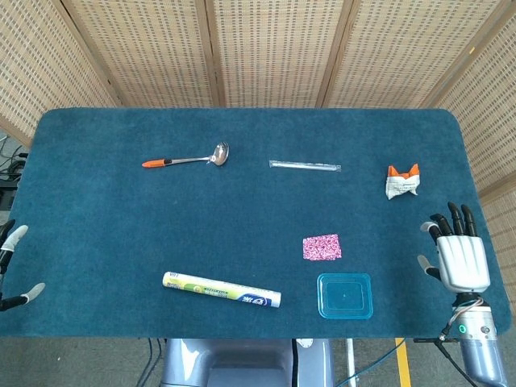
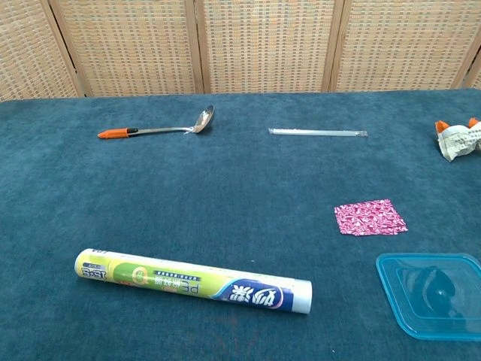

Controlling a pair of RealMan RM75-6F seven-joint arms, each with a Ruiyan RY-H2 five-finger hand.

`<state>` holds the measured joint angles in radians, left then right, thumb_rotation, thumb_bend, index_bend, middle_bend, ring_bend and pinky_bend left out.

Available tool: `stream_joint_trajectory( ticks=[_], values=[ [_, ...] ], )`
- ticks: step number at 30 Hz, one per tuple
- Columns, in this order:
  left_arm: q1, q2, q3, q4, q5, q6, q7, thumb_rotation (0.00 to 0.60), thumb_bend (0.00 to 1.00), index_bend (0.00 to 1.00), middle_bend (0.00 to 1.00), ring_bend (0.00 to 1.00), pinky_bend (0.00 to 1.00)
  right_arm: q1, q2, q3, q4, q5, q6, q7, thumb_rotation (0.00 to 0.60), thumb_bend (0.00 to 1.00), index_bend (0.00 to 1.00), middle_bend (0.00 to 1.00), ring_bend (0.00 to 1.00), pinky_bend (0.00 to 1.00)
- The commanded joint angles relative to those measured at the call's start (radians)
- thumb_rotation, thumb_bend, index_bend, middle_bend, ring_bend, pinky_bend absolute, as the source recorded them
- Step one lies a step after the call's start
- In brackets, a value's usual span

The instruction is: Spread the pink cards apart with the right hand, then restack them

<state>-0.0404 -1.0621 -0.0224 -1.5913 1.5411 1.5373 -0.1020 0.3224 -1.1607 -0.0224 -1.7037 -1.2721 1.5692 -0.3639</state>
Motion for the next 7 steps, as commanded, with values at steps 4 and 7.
stream_joint_trajectory(
  ticks=[4,7],
  values=[
    [0.002,0.002,0.002,-0.008,0.006,0.006,0.008,0.600,0.15,0.07,0.00,0.00,0.00,-0.032,0.018,0.004,-0.013,-0.028,0.001,0.008,0.600,0.24,0.37,0.28,0.00,0.00],
    [0.002,0.005,0.005,-0.016,0.010,0.005,0.014,0.600,0.15,0.07,0.00,0.00,0.00,-0.042,0.020,0.011,-0.012,-0.037,-0.009,0.018,0.600,0.24,0.37,0.28,0.00,0.00]
  ],
)
